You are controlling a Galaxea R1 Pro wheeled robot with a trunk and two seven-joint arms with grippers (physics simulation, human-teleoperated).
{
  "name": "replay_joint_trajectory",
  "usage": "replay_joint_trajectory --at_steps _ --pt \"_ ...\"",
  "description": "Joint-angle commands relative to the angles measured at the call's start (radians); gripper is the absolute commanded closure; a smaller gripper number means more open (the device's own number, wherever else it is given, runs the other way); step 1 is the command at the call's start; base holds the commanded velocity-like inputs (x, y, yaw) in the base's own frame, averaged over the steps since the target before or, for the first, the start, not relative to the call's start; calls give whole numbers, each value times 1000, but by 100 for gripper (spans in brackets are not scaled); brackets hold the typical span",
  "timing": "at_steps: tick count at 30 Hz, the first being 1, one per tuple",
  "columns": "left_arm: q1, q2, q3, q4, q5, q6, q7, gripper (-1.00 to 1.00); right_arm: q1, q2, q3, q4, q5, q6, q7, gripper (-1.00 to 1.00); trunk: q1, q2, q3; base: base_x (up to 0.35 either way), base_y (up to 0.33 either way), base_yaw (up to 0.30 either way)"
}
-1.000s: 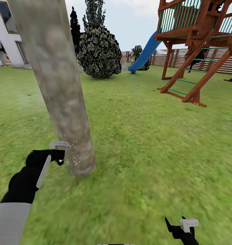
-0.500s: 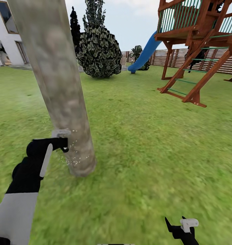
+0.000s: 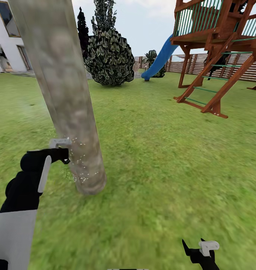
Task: In the garden, pick up the pesticide atomizer on the floor and spray pesticide onto both trees until each tree trunk is fully covered.
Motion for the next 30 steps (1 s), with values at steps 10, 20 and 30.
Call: replay_joint_trajectory --at_steps 10,20,30 --pt "77 -9 -5 286 -1 -147 7 100 0 0 0 2 0 0 0 -100 0 0 0 0 0 0" --pt "105 -16 -43 655 -3 -509 18 100 0 0 -1 3 1 0 -1 -100 0 0 0 0 0 0" --pt "121 -43 -43 799 1 -606 101 100 0 -1 -1 2 0 0 -2 -100 0 0 0 0 0 0"
